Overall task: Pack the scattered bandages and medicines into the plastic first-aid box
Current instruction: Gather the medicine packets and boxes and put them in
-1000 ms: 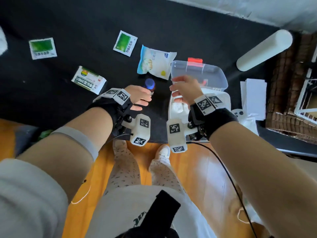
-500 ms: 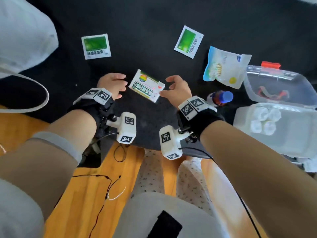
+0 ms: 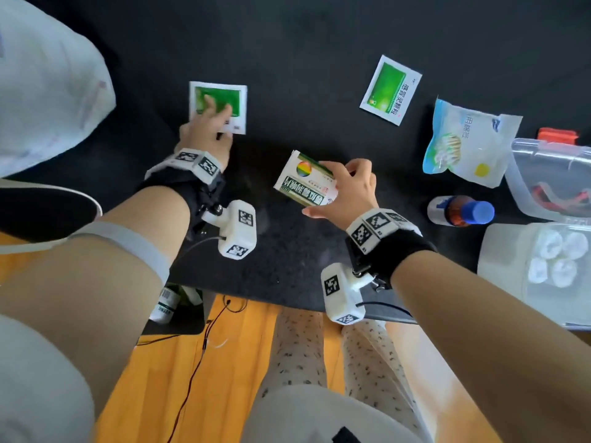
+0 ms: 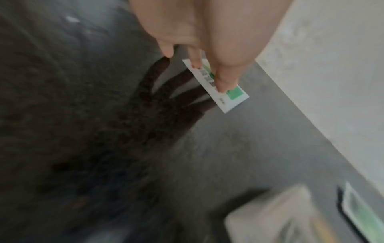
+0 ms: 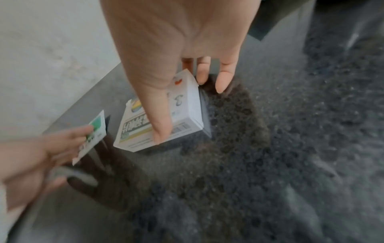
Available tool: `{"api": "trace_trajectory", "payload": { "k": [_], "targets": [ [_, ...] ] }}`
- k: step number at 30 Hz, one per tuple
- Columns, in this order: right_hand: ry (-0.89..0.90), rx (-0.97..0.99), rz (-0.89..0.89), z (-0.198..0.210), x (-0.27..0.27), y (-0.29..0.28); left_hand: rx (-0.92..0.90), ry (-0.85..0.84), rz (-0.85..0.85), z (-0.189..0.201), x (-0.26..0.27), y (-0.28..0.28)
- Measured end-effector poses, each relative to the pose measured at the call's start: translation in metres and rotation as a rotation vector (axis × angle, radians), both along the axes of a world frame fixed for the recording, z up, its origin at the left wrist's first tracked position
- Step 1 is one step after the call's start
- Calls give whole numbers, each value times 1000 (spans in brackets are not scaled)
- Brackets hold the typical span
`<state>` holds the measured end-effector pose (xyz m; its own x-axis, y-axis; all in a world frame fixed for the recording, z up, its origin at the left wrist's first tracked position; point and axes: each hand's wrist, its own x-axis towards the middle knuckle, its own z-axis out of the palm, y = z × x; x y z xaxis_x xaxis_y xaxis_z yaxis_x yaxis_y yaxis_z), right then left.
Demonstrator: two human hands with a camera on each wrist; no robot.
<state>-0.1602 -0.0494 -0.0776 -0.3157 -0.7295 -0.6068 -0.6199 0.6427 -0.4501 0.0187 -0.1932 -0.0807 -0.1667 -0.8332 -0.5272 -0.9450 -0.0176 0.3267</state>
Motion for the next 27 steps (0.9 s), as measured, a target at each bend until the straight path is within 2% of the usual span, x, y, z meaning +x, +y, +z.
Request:
{"api": "trace_trajectory", "payload": {
  "k": [4,5,8,10,12,14,17,20,23,25,27],
  "targets": [
    [30,14,-130,3,-13,0,-54,-52,-162,4,-23,22],
    [54,40,-106,6,-16,-1,-71,-38,-136,3,-29,22],
    [100,137,40,13,-28,-9,-66,94,81,-3,-40,10],
    [82,116,45,18,-39,-20,-4,131,167,-7,-43,0],
    [52,23,-47,21,-51,-38,76,109,169,-10,-45,-6],
    [41,-16,-130,19,-63,-58,83,101,155,-11,-46,-7],
    [67,70,-43,8,-71,-74,13,96,197,-10,-39,1],
    [98,67,22,-3,-65,-58,-42,-7,214,-5,-33,12],
    [153,-57,-32,-2,-55,-30,-22,-109,196,1,-30,18],
    [201,-140,-65,0,-54,-22,31,-71,206,0,-29,21],
    [226,-176,-165,-1,-56,-25,77,99,299,-2,-27,21]
  ]
}}
